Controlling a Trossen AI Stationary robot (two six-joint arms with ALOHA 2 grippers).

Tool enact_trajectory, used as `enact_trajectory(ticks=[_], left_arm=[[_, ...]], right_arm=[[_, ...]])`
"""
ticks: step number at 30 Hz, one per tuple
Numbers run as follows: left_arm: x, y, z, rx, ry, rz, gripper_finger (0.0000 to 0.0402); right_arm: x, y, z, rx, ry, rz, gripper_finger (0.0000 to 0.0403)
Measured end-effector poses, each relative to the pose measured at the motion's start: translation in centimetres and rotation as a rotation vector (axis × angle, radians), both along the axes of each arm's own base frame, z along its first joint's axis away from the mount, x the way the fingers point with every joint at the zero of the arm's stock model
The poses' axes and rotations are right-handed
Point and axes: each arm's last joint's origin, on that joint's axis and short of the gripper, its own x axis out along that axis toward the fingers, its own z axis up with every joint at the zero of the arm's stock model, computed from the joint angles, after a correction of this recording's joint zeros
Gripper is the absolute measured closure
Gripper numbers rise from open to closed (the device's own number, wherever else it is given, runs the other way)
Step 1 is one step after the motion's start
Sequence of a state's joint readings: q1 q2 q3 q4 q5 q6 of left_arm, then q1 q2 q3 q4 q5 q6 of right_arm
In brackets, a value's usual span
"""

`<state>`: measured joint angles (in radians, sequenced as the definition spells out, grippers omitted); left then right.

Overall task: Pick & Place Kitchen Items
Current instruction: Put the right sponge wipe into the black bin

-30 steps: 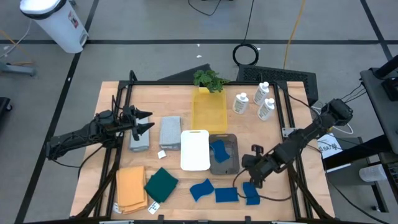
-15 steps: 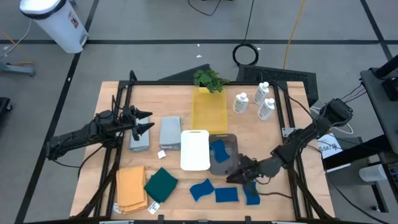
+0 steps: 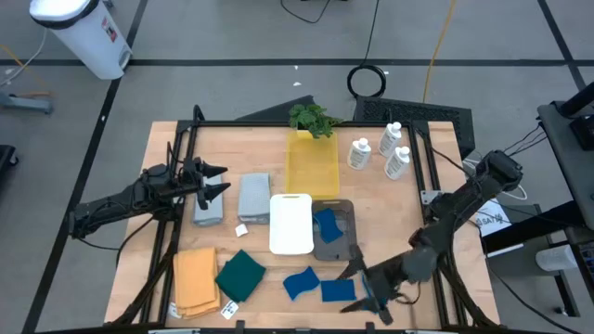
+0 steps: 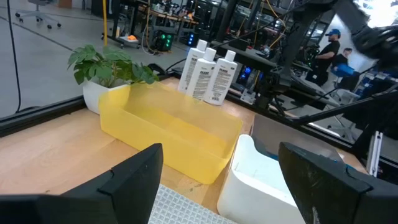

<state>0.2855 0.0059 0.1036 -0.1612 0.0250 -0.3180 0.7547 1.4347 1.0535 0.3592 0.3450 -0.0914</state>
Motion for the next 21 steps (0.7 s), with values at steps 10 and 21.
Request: enact_trajectory(ticks=[10,21], left_arm=[[0.0,0.0,0.0,0.000,0.000,0.000,0.0078],[0.0,0.0,0.0,0.000,0.000,0.000,0.0078]], right_arm=[[-1.8,-2.0,-3.5,0.239,0.786,-0.482,0.0140],[-4.2,-3.2,-11.1,0.328,1.084,-0.493,0.0194]])
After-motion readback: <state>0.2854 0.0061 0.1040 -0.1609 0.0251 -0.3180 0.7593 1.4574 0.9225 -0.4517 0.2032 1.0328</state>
